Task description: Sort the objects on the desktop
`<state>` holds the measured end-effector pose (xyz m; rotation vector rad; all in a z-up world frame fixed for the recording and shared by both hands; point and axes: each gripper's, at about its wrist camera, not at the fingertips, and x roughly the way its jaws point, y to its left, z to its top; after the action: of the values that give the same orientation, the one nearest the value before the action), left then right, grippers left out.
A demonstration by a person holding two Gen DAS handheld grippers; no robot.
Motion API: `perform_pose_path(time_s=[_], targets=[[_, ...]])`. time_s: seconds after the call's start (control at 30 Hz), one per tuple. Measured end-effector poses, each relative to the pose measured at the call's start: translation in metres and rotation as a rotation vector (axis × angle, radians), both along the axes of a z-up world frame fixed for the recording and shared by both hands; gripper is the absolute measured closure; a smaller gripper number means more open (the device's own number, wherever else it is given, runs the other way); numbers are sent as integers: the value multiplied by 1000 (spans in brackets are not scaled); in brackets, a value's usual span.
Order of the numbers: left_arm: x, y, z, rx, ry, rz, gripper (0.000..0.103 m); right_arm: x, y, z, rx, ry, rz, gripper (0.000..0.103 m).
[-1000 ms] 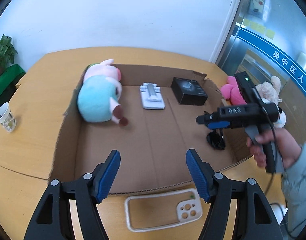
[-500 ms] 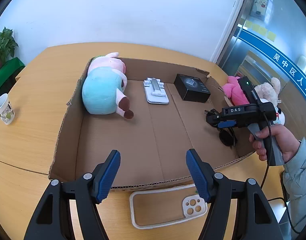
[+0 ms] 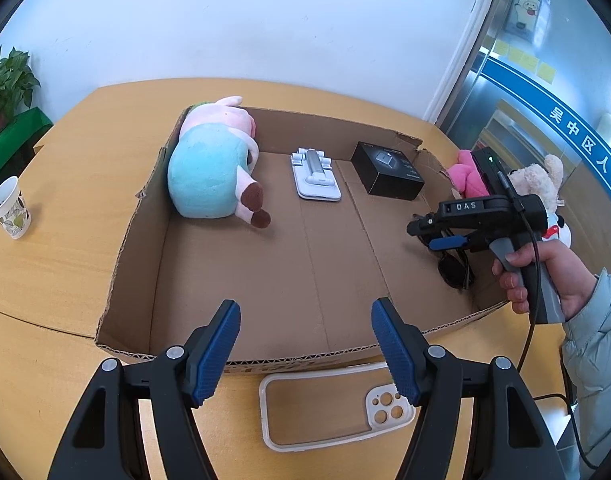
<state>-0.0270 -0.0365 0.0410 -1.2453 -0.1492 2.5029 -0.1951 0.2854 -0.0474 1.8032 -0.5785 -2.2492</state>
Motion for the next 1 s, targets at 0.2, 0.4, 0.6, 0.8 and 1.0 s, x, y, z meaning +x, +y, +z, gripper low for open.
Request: perform_pose_path(time_s=[0.2,0.4,0.6,0.8,1.0], targets=[[-1,-1,-4,3,-6,1,36,-2,12,2,24,12,-65,35],[-2,1,-5,8,-9,-9,36,3,6,2,61,5,-38,35],[-3,1,-5,-2,-3,-4,36,11,9,17,44,66,-43,34],[1,-1,-5,-34,39,4,33,63,-21,76,65,257,124,34],[13,-6,-24,-61,59,-9,32,169,-58,95,122,459,265,24]])
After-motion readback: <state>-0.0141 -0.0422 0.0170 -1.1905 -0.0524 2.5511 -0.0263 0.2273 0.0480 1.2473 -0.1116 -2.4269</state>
